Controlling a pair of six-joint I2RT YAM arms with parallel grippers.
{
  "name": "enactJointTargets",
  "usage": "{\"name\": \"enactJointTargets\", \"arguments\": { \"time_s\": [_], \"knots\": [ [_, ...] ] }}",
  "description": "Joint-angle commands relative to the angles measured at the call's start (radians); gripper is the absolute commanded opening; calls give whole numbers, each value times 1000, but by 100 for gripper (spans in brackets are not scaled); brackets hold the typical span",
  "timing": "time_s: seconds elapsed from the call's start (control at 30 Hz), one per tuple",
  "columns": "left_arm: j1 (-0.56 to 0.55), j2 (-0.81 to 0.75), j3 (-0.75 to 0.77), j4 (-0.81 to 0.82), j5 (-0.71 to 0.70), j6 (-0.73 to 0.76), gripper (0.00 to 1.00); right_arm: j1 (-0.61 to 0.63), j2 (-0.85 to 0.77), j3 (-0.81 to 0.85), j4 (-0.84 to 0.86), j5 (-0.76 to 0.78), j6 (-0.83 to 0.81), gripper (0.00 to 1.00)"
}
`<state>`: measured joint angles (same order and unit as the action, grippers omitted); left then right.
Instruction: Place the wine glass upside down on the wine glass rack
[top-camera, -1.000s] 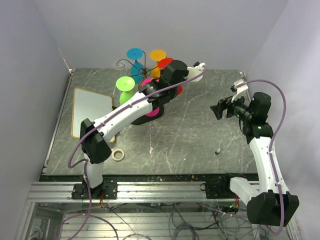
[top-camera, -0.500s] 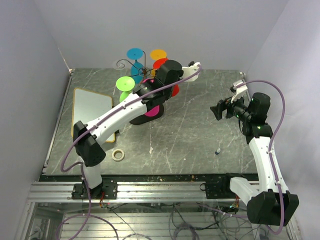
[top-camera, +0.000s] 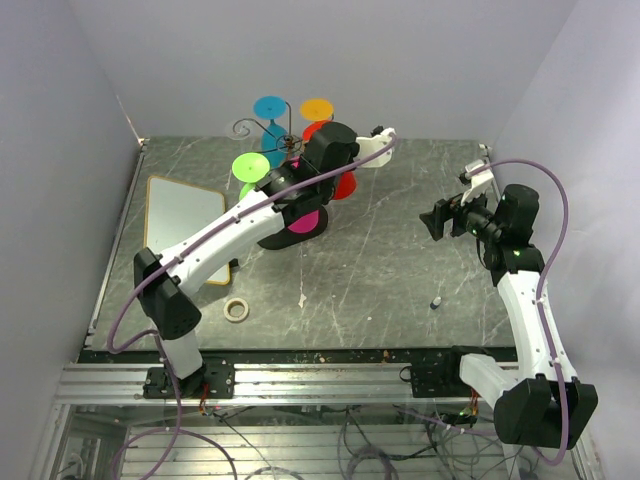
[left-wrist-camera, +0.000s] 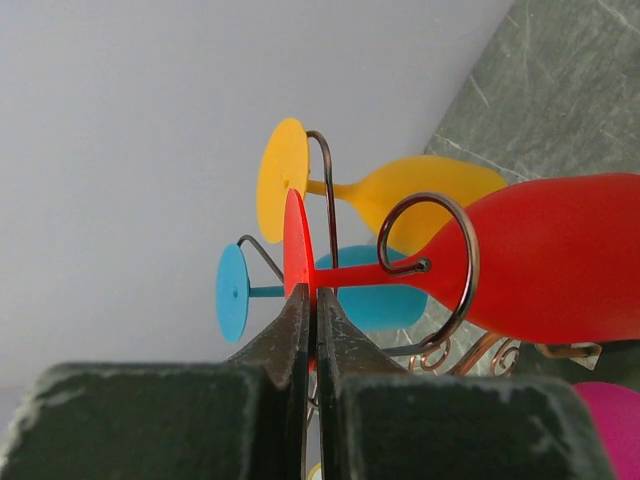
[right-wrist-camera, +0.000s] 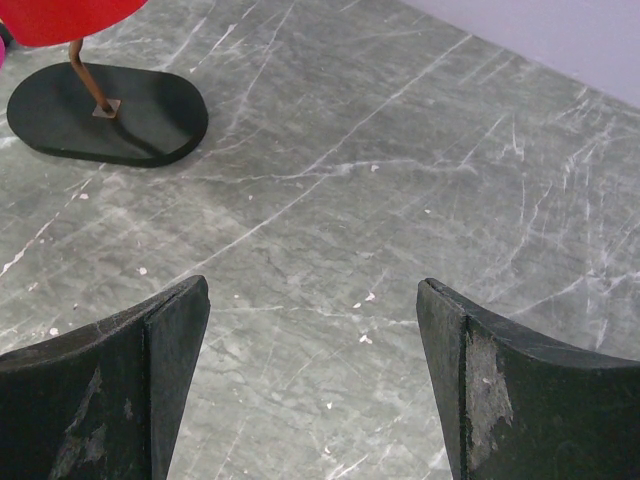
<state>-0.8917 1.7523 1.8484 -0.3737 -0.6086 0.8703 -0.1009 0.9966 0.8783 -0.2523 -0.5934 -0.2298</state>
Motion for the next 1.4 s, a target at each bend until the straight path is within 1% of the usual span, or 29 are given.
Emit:
{"name": "enactJointTargets", "arguments": {
  "time_s": [0.0,0.5,0.8,1.37],
  "knots": [
    [1,-44,-5,-16,36,-21,7,-4,2,-9,15,6,-16,84],
    [-37,-77,-24,-34,56,-26,7,-4,13,-11,15,15,-23,84],
    [-49,-80,-11,-58,83,-47,7,-5,14,-12,15,17,-25,84],
    [-78,-37,23,-72,103,-57,7,-3,13,-15,16,21,-28,84]
  ]
}}
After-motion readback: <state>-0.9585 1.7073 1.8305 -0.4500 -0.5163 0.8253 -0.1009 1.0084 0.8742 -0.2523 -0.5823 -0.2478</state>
